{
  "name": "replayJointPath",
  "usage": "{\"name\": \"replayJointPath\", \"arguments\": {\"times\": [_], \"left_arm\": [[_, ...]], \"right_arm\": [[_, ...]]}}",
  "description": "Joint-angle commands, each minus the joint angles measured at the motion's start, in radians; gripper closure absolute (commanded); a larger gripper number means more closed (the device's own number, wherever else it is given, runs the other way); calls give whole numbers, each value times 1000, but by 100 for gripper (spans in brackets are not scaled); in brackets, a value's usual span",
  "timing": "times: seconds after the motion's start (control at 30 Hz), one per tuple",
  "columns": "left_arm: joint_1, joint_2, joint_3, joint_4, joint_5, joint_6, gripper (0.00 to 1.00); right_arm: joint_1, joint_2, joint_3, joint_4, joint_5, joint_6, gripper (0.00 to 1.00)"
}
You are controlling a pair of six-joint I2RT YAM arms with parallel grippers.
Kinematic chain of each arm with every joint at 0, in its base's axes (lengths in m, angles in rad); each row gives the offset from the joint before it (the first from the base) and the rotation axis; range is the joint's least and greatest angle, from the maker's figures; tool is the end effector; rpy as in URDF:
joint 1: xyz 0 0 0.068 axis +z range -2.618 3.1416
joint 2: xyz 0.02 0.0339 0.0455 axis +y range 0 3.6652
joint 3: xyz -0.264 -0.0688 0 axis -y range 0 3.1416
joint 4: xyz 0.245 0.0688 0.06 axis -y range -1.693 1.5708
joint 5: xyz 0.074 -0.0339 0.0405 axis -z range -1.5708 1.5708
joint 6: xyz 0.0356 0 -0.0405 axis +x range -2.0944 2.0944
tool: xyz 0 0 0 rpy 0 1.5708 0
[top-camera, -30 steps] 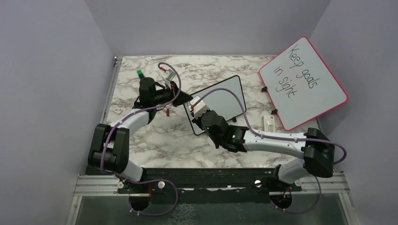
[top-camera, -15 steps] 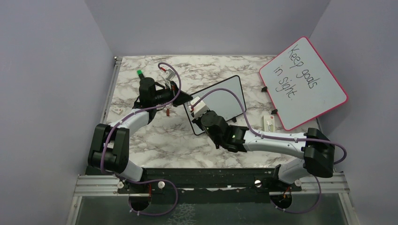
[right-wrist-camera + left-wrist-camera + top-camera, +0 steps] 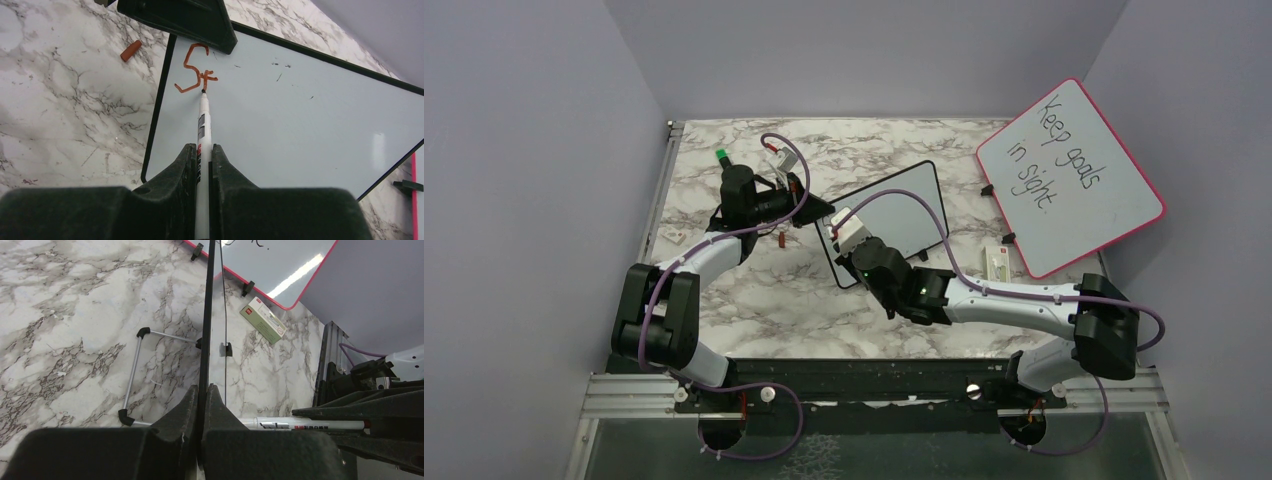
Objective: Write a sentence on the whiteboard
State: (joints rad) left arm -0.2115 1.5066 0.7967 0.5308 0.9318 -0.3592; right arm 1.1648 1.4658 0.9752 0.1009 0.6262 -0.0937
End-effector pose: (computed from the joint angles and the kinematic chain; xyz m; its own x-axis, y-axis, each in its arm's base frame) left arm 0.3085 -0.0955 0.2458 -0.4785 -0.1117 -0.8709 0.7789 0.4038 -0.4798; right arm 0.1502 0.2966 0.2745 -0.0998 -0.4240 -0.9001 -0.5420 0.7818 -0.3082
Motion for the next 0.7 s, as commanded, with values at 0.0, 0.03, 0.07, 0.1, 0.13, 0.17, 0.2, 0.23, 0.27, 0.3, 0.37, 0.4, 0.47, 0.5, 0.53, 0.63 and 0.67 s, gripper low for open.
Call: {"name": "replayJointPath", "arguments": {"times": [0.0,0.03,0.07,0.1,0.13,0.17,0.2,0.23,0.27,0.3,0.37,0.4,0.47,0.5,0.53,0.63,0.67], "left_arm": [[-9,35,-8,-99,-38,42,100],[-9,35,-8,-100,-39,42,100],[-10,35,-9,-100,-39,42,100],[-10,35,-9,-100,-39,42,100],[-9,35,-10,-100,-39,42,100],[-9,35,-9,-100,-39,42,100],[-9,35,-9,-100,-39,42,100],[-9,35,-8,-100,-39,42,100],[-10,35,-10,-100,-39,43,100],[-9,36,-9,-101,-39,43,100],[-10,35,-8,-101,-39,43,100],[-9,36,-8,-101,-39,43,100],[-9,35,-8,-101,-39,43,100],[-10,35,-8,-101,-39,43,100],[-9,35,-9,-102,-39,43,100],[-10,34,-9,-103,-39,45,100],[-11,35,-9,-103,-38,45,100]], "right_arm": [[-4,-10,-5,-43,-28,20,99],[-4,-10,-4,-43,-27,20,99],[-4,-10,-5,-45,-24,19,99],[-4,-10,-6,-45,-22,19,99],[-4,-11,-6,-46,-21,17,99],[-4,-13,-6,-46,-20,16,99],[-4,-13,-7,-48,-17,14,99],[-4,-14,-8,-50,-12,14,99],[-4,-15,-9,-49,-7,12,99],[-4,-15,-10,-50,0,9,99],[-4,-16,-12,-49,13,7,99],[-4,-17,-14,-45,18,4,99],[-4,-18,-14,-41,29,1,99],[-4,-18,-14,-37,30,-3,99],[-4,-18,-13,-36,33,-6,99],[-4,-20,-12,-28,39,-11,99],[-4,-19,-11,-28,38,-12,99]]}}
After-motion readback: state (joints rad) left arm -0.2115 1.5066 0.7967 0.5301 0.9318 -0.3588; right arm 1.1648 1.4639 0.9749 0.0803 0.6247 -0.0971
